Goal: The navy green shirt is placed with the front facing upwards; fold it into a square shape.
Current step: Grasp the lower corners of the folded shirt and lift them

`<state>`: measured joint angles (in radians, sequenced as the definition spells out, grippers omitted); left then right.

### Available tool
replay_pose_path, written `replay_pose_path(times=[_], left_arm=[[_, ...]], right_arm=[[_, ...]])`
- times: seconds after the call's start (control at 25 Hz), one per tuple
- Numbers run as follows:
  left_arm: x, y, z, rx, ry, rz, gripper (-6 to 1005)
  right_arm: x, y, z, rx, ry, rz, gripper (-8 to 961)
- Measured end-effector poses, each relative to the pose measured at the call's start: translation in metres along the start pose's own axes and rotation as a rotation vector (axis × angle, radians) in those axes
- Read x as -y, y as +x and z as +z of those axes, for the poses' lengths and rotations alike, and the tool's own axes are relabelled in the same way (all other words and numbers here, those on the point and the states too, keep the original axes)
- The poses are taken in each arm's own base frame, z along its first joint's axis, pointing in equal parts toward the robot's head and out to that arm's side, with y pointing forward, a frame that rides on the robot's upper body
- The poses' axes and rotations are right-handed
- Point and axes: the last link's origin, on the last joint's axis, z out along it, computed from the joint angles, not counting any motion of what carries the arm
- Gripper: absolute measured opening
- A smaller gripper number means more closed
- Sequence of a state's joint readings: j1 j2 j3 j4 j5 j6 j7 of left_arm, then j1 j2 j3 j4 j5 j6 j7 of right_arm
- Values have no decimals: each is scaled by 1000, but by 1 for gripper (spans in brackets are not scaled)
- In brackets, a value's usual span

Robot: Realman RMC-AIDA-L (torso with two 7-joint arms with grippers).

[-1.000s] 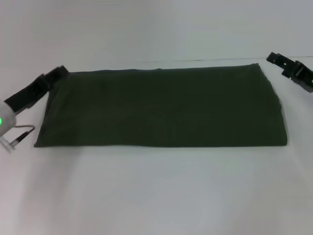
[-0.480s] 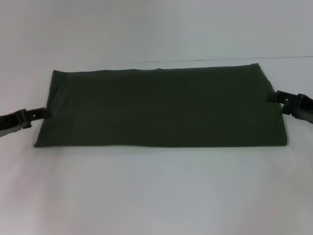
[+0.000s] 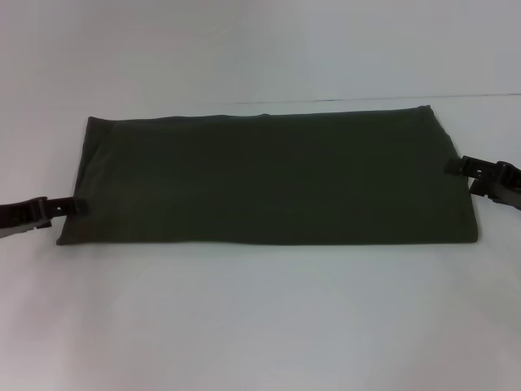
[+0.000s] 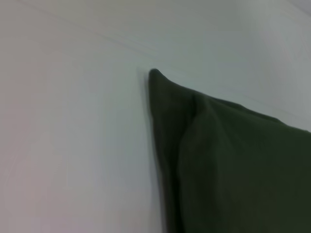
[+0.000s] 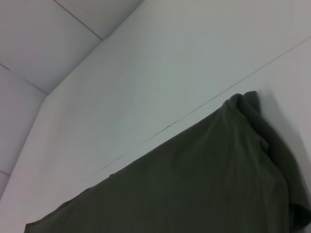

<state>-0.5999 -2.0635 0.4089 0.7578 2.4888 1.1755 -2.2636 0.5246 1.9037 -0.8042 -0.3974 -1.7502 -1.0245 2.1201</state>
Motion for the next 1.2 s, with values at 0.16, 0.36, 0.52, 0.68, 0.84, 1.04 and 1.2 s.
replay_pose_path(times=[0.16,0.36,0.52,0.68,0.84,1.04,1.2], left_arm=[[-6,-4,6,25,-19,4,823],[-9,-7,12,55,-19,21,820],[-12,-6,14,67,-24,24,818],[-13,-6,14,69,-25,14,817],[-12,-7,16,72,-20,16,815],[-14,-9,21,80,-4,48,717],[-14,-9,23,80,3,59,561]], right_arm=[[0,0,0,0,1,0,882],[0,1,1,-1,1,-1,883],[0,0,1,1,2,-3,884],[-1,0,2,2,2,-4,883],[-1,0,2,2,3,-3,883],[-1,-1,3,7,8,0,882],[-1,-1,3,7,7,-1,883]])
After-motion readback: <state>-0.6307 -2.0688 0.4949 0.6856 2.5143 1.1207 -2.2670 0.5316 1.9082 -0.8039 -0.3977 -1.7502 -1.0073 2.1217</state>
